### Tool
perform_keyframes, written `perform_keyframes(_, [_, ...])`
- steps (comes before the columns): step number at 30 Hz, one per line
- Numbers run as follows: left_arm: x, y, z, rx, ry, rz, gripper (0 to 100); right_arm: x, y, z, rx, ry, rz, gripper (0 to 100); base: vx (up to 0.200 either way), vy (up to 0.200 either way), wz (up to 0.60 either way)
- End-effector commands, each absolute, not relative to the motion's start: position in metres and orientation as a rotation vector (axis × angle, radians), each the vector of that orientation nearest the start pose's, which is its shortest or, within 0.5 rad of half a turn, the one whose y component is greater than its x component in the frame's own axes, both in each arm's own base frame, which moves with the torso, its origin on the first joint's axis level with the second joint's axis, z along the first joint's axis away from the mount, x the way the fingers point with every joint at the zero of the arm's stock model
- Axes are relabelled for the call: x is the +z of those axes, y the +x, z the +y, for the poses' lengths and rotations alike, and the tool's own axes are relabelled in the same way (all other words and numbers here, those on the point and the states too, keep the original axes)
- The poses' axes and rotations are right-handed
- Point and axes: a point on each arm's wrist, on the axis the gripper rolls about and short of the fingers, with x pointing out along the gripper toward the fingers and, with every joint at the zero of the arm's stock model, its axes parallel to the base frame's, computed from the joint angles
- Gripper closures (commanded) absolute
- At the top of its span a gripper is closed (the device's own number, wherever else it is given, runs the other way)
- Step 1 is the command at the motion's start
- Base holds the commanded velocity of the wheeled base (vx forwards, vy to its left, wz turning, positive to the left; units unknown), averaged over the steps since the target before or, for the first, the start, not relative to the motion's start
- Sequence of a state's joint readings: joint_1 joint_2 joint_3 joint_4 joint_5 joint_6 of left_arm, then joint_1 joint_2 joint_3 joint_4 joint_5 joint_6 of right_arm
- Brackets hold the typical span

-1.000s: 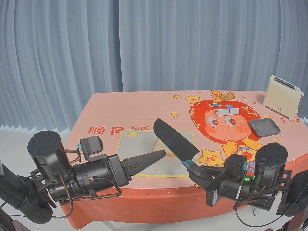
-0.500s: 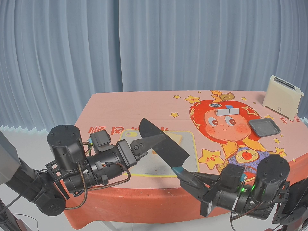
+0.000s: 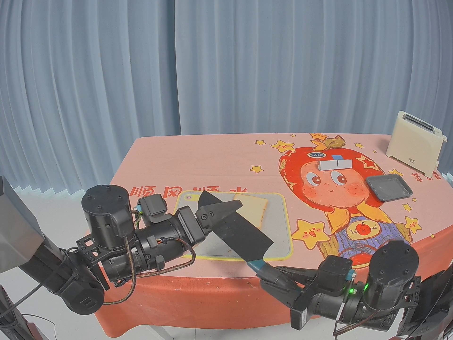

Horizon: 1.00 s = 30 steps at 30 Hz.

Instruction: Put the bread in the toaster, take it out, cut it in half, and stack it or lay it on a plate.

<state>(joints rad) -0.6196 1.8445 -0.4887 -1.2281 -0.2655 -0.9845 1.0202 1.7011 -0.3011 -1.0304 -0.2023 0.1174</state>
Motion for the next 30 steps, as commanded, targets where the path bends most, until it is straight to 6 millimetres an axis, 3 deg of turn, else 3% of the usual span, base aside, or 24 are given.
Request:
perform_keyframes(1, [0.1193,0.2365,-0.1754,-0.739,-0.894,0.557,0,0.102,0.1278,0.2022,0.795,-0.1,0.343,100,0.0,0.0,0.0])
perform_keyframes(5, [0.1189,0.2366,-0.1755,-0.739,-0.894,0.559,0,0.102,0.1261,0.203,0.801,-0.101,0.341,100,0.0,0.0,0.0])
perform_keyframes(6, [0.1171,0.2357,-0.1754,-0.736,-0.89,0.566,100,0.102,0.1255,0.2034,0.804,-0.101,0.341,100,0.0,0.0,0.0])
perform_keyframes(30, [0.1164,0.2353,-0.1757,-0.736,-0.888,0.569,100,0.1018,0.1291,0.2088,0.809,-0.07,0.304,100,0.0,0.0,0.0])
